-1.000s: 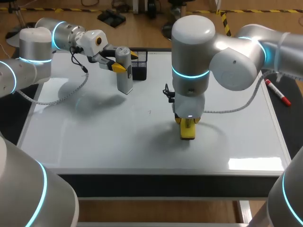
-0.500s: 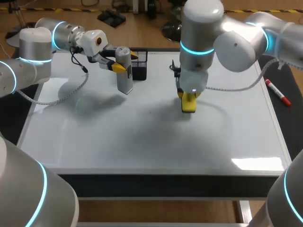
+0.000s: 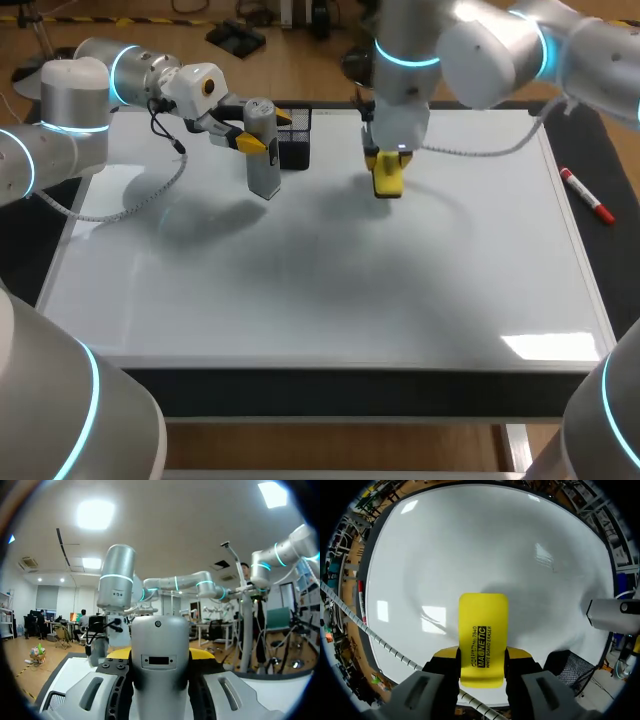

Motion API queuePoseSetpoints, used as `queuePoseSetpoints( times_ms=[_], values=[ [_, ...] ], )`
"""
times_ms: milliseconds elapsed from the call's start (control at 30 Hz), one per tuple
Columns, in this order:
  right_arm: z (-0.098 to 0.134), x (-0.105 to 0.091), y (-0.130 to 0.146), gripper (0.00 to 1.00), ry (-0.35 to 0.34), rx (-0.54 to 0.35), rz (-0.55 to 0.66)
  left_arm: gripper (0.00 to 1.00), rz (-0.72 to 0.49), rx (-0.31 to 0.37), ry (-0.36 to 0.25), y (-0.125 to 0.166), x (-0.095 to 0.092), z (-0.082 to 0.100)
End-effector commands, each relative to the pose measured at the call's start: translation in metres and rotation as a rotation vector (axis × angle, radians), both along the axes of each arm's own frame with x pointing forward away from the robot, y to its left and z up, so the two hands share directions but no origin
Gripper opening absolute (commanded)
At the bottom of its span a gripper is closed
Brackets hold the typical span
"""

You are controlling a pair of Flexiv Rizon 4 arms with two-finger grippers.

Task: Pick up the inspection probe, press it on each red-marked spot on the whiteboard one by one, put down the probe, pick up the eraser, and wipe off all the red marks.

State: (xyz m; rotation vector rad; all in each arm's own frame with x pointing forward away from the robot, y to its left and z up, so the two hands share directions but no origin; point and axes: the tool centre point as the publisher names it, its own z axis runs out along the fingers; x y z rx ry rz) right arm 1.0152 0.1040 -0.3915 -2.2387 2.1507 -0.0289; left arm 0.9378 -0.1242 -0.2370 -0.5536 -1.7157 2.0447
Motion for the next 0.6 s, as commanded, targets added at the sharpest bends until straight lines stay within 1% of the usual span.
queuePoseSetpoints(
  times_ms=[33,133,267,433,600],
  values=[
    [-0.008,0.032,0.011,0.0,0.085,-0.01,0.004,0.0,-0.002,0.001,0.0,0.0,0.001,0.001],
    [-0.011,0.042,0.014,0.0,0.102,-0.003,0.009,0.0,-0.002,0.001,0.0,0.0,0.001,0.001],
    [-0.01,0.052,0.017,0.0,0.105,-0.005,0.009,0.0,-0.002,0.001,0.0,0.0,0.001,0.001],
    [-0.011,0.06,0.019,0.0,0.116,-0.004,-0.001,0.0,-0.002,0.001,0.0,0.0,0.001,0.001],
    [-0.013,0.064,0.024,0.0,0.123,-0.017,-0.001,0.0,-0.002,0.001,0.0,0.0,0.001,0.001]
  ],
)
